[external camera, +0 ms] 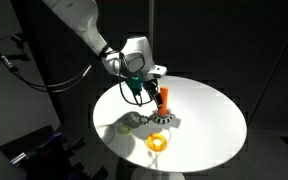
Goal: Remove the colorless ring from the orange rod and put it on the table
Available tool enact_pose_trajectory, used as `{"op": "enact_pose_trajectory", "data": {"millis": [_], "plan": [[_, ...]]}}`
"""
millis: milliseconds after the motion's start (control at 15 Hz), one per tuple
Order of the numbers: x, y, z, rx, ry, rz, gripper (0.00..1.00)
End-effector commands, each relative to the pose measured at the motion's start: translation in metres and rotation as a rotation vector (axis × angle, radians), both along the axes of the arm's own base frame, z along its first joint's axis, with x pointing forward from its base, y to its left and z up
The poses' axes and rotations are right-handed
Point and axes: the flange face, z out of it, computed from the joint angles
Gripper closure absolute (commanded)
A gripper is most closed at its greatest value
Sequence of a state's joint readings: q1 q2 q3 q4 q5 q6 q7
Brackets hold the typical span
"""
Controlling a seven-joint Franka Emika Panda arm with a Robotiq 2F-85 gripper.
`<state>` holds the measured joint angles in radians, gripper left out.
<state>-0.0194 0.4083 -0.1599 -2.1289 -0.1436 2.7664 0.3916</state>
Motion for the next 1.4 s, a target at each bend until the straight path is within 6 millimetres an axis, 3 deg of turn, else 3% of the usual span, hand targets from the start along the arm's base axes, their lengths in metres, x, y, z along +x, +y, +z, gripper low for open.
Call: {"op": "enact_pose_trajectory", "data": {"millis": [0, 533, 1333], "plan": [[0.015, 0.004, -0.009, -0.007, -0.022, -0.003, 0.00], [0.022, 0.007, -0.031, -0.036, -0.045, 0.022, 0.00], [0.027, -0.002, -0.050, -0.080, -0.049, 0.008, 0.00]]}}
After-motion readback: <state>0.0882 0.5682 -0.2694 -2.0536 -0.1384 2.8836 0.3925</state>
